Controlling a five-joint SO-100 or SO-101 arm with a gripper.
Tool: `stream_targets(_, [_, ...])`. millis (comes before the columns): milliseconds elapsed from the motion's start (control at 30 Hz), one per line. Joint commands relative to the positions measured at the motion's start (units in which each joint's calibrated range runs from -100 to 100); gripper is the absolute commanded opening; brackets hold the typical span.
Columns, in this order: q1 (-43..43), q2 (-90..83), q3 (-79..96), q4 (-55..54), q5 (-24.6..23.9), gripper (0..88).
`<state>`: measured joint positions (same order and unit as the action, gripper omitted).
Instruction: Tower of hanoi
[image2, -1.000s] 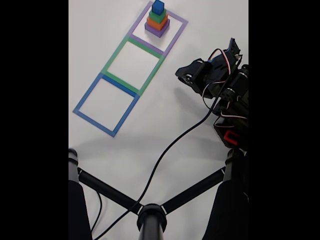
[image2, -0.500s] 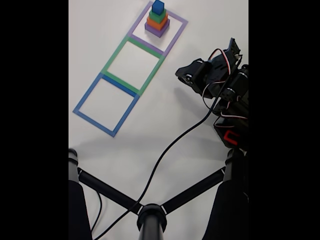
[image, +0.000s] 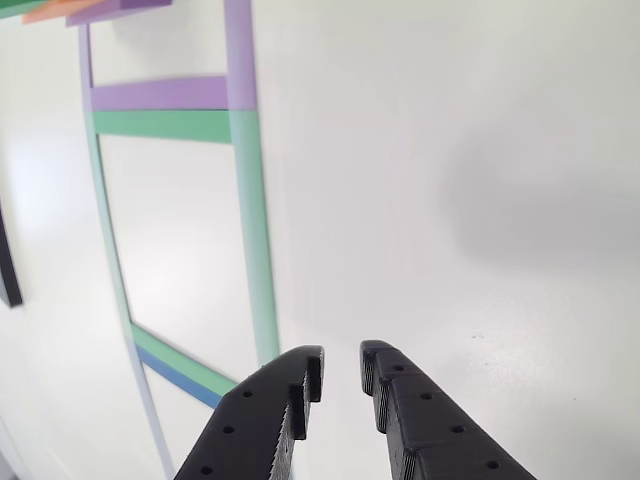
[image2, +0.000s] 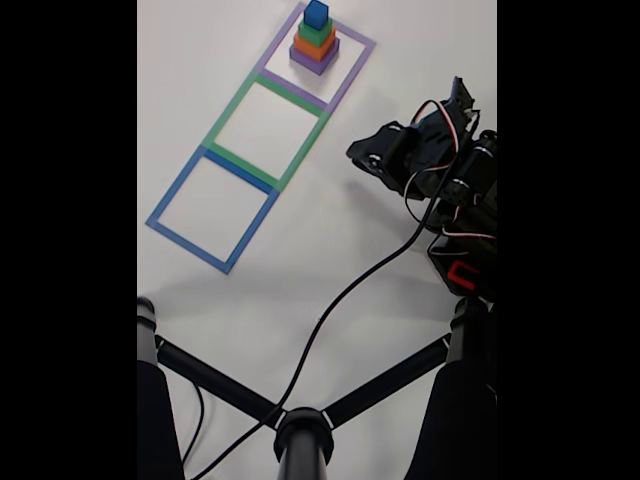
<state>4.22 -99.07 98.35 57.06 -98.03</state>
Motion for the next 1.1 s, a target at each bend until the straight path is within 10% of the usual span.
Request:
stream_targets(0, [-0.4,-0.9,0.4,-0.9,0.8,0.0])
stream_targets(167, [0.0,-0.9,0.4,-0.9,0.8,0.0])
stream_targets(567, [2.8,22.2,-32.1,1.7,29.3,0.0])
stream_targets(833, [5.6,40.8,-64.4,10.6,65.1,0.0])
stream_targets(900, [6.0,43.9,-71.3,13.2,88.8,0.0])
stream_targets(1067, [7.2,47.9,-83.1,16.9,124.5,0.0])
